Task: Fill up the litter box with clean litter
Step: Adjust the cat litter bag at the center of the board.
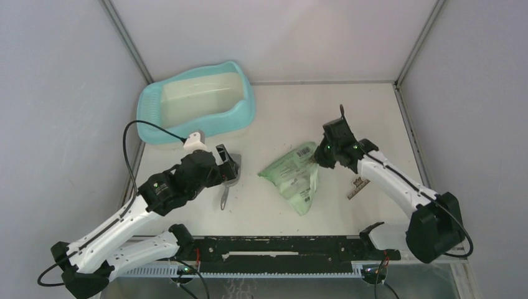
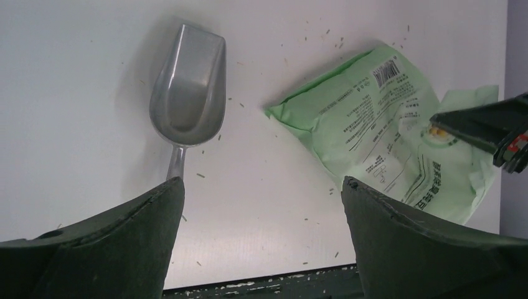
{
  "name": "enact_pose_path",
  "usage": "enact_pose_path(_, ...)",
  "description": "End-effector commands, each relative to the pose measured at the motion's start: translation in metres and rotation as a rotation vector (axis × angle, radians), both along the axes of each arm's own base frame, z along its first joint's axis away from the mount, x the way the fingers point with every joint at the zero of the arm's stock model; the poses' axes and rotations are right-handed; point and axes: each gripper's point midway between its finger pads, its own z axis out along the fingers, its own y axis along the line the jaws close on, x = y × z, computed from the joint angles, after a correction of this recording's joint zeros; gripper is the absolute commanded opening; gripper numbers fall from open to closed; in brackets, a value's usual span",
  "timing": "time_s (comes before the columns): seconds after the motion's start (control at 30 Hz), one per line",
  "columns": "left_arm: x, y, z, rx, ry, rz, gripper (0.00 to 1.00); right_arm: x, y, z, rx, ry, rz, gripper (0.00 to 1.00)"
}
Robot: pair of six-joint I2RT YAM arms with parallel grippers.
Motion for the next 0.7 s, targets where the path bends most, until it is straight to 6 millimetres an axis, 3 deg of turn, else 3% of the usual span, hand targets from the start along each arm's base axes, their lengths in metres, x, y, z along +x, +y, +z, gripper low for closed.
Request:
enact_pose_path(0.0,-0.007,-0.008,-0.003,-0.015,-0.005,-0.038,0.99,-0.013,-0.02,0.008,0.01,-0.092,-0.1,0.0)
enact_pose_path(0.1,-0.009,-0.01,-0.005,-0.008,0.002,-0.046,0.99,-0.028,-0.027,0.001,0.007,-0.077,-0.066,0.0)
enact_pose_path(0.17,-0.009,-0.011,-0.007,-0.004,0.008,-0.047,0.99,-0.039,-0.03,-0.002,-0.015,-0.077,-0.002,0.25)
enact_pose_path(0.23,-0.011,-0.011,-0.009,-0.001,0.016,-0.047,0.99,-0.05,-0.037,0.001,-0.058,-0.088,0.052,0.32)
enact_pose_path(0.4,-0.014,-0.012,-0.011,0.004,0.027,-0.048,0.99,-0.081,-0.065,0.022,-0.192,-0.174,0.147,0.81)
enact_pose_path(0.47,-0.014,-0.014,-0.012,0.016,0.037,-0.053,0.99,-0.094,-0.07,0.029,-0.225,-0.197,0.179,0.86)
enact_pose_path(0.57,-0.016,-0.019,-0.013,0.028,0.044,-0.064,0.98,-0.117,-0.053,0.045,-0.195,-0.249,0.253,0.92)
enact_pose_path(0.67,-0.016,-0.026,-0.016,0.044,0.045,-0.078,0.98,-0.141,-0.032,0.045,-0.125,-0.205,0.318,0.9)
